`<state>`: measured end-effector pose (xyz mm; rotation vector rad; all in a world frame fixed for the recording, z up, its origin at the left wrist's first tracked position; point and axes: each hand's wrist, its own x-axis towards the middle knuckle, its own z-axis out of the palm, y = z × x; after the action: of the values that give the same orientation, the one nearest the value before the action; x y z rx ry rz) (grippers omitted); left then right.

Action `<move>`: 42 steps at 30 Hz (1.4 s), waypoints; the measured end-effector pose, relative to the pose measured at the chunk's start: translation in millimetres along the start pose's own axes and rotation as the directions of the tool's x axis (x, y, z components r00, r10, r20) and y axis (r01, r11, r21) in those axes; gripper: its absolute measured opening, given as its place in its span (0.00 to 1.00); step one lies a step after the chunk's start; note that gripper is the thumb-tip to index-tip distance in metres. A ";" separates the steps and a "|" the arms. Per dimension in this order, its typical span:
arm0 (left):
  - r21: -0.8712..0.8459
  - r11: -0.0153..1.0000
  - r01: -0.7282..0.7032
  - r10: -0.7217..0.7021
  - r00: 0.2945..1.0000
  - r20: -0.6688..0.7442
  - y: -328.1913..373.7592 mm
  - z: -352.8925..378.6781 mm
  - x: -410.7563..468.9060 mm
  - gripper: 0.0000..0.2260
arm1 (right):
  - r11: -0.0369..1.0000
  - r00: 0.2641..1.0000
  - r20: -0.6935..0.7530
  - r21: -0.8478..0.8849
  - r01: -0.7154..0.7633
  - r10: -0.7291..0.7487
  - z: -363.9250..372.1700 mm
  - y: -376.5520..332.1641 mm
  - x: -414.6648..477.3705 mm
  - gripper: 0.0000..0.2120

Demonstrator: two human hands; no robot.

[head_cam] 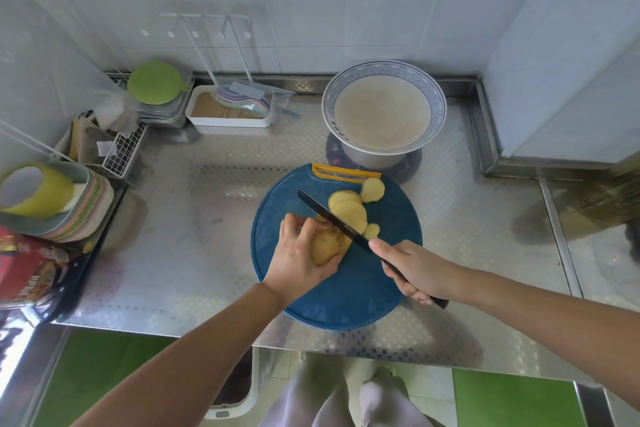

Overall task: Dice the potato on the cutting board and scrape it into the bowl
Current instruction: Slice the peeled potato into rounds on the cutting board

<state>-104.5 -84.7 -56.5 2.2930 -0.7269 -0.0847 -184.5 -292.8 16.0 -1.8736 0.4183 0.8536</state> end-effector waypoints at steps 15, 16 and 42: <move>-0.054 0.997 0.063 -0.059 0.996 0.065 1.0 -5.4 2.2 0.26 | 0.999 1.000 -0.027 0.040 -0.014 0.015 11.6 24.0 -9.1 0.31; -0.053 0.997 0.053 -0.049 0.996 0.068 1.5 -5.7 3.0 0.26 | 0.999 0.999 -0.035 0.042 -0.005 0.006 12.3 26.9 -11.3 0.31; -0.047 0.998 0.049 -0.048 0.999 0.024 -3.6 -1.0 4.7 0.26 | 1.000 1.000 -0.011 0.008 -0.011 0.011 15.9 9.2 40.2 0.30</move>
<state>-98.6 -84.4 -57.5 2.2676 -0.6737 -0.1499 -168.4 -279.4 -22.9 -1.8709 0.4386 0.8477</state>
